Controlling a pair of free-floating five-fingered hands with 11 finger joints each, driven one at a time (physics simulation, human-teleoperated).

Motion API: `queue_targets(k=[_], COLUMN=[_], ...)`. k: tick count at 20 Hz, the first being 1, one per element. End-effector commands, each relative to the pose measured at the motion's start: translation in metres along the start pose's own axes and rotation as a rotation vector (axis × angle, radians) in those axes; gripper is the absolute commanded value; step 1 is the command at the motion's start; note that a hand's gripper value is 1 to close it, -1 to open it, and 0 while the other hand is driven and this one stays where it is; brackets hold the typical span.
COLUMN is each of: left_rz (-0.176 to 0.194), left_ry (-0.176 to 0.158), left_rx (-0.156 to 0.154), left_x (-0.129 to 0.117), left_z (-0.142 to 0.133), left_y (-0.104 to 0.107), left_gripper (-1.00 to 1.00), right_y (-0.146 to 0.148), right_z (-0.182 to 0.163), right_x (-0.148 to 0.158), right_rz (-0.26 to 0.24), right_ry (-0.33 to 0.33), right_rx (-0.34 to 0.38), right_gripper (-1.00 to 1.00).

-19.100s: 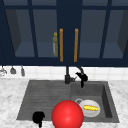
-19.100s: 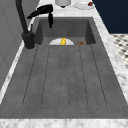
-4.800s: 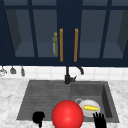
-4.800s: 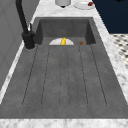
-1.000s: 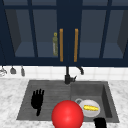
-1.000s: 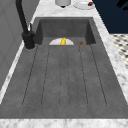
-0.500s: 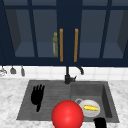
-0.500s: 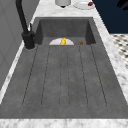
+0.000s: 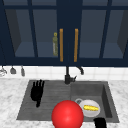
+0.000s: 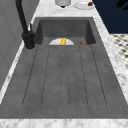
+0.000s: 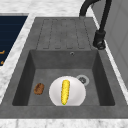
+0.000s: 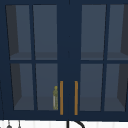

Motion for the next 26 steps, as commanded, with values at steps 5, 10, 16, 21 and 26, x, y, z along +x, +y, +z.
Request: queue_targets(k=[5, 10, 16, 21, 26], left_rz=[-0.108, -0.145, -0.183, -0.182, -0.165], left_ry=[-0.097, -0.099, -0.102, -0.081, -0.029], left_rx=[-0.093, -0.116, -0.13, -0.143, -0.085], left_x=[-0.004, -0.006, -0.007, -0.007, 0.0], left_z=[0.001, 0.001, 0.001, 0.002, -0.009], left_y=[0.009, 0.011, 0.011, 0.008, 0.01], left_gripper=[-1.0, -1.0, -1.0, -1.0, -1.0], right_y=[0.0, 0.0, 0.0, 0.0, 0.0], right_z=[0.0, 0.0, 0.0, 0.0, 0.0], right_x=[0.0, 0.0, 0.0, 0.0, 0.0], right_rz=[0.0, 0.0, 0.0, 0.0, 0.0], right_ry=[0.0, 0.0, 0.0, 0.0, 0.0], right_rx=[0.0, 0.0, 0.0, 0.0, 0.0], right_gripper=[0.0, 0.0, 0.0, 0.0, 0.0])
